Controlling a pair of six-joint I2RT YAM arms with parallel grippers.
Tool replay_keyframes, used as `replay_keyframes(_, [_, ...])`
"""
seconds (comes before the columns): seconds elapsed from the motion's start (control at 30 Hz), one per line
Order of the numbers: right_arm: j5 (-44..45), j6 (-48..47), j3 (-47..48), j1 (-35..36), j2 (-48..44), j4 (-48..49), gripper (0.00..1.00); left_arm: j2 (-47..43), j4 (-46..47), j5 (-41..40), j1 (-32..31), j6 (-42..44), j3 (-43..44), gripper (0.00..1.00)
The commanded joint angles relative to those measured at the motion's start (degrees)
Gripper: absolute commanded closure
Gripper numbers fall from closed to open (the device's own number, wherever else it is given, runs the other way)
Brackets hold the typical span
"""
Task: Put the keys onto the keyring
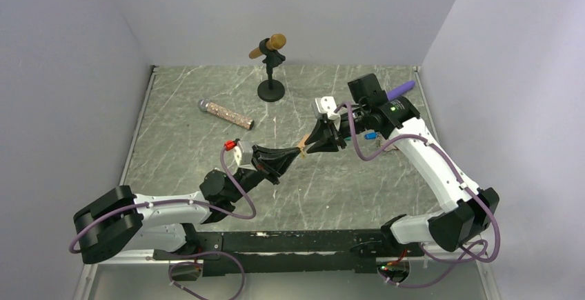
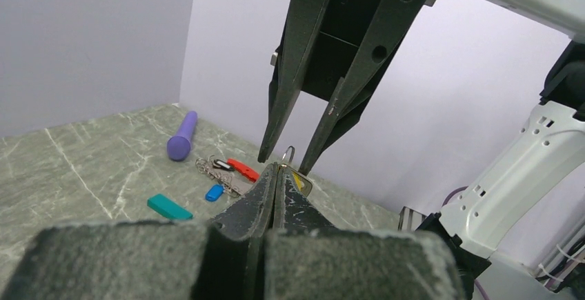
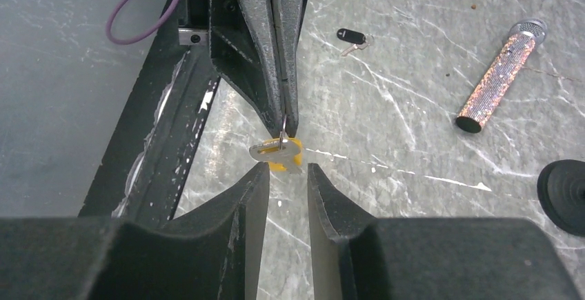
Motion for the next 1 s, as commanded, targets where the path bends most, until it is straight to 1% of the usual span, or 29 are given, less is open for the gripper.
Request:
replay_keyframes(0.0, [-3.3,0.9,0.5,-0.1,-0.2,3.1,0.70,0.5,4.6,0.2,0.1,-1.8,0.8,1.00])
replay_keyframes(0.2, [-4.4,1.2,1.2,-0.1,0.2,3.0,0.75,1.7,5.0,0.6,0.1,-2.3,1.3,1.00])
replay_keyframes(0.6, [-5.4,1.1,0.6,0.0,0.6,2.9,0.76,1.8,4.9,0.1,0.1,-2.5,1.5,1.00])
replay_keyframes(0.97, [-6.1,1.4,0.4,0.0,1.1,3.3,0.84,2.2,5.1,0.2,0.1,-3.0,1.6,1.00])
